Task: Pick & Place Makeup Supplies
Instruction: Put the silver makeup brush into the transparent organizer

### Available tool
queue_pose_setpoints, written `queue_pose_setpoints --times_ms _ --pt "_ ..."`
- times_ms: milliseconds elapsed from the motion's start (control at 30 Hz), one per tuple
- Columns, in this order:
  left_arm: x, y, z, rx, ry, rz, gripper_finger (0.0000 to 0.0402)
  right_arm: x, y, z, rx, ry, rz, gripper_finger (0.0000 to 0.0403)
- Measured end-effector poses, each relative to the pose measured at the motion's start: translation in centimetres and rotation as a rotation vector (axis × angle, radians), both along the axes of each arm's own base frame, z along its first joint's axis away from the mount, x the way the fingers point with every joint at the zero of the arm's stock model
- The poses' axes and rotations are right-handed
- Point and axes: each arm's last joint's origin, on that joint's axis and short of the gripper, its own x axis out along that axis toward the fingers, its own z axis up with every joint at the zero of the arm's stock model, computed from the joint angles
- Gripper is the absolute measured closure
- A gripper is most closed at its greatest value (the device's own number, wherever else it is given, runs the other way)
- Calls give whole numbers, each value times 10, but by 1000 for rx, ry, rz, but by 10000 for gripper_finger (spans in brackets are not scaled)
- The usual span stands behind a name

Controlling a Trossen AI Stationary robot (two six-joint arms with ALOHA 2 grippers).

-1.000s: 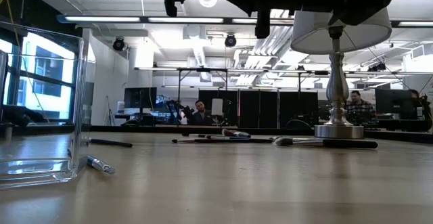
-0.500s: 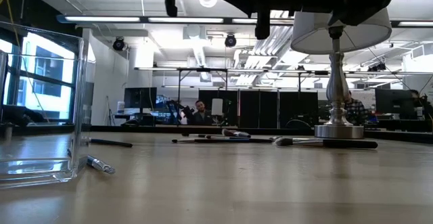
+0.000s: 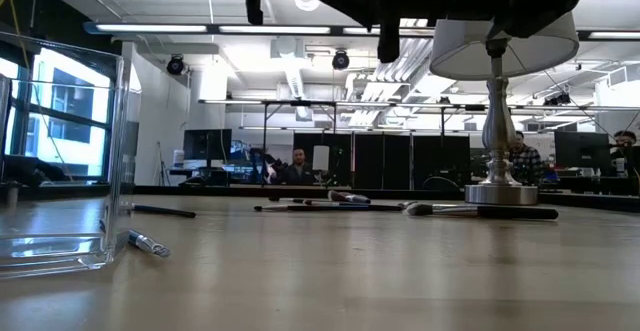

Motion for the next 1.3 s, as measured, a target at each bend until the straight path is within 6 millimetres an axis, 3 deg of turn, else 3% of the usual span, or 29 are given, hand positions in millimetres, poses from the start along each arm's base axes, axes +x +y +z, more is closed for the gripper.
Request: queue_pose_setpoints --times_ms 233,433,633,767,1033,1300 --pt "2 0 -8 20 84 -8 389 -4 0 2 40 71 -3 309" --pt "0 -2 -12 80 157 -75 389 -24 -1 14 57 237 16 264" --pt "-13 -5 -12 104 273 -130 386 -58 -1 17 301 463 25 260" --pt "-27 -11 -2 63 277 -116 384 -79 7 7 326 653 -66 280" --pt "-51 -63 5 19 290 87 388 -98 25 -10 273 871 -129 392" --pt "-89 -136 -1 -64 243 320 388 -101 38 -11 181 916 -20 372"
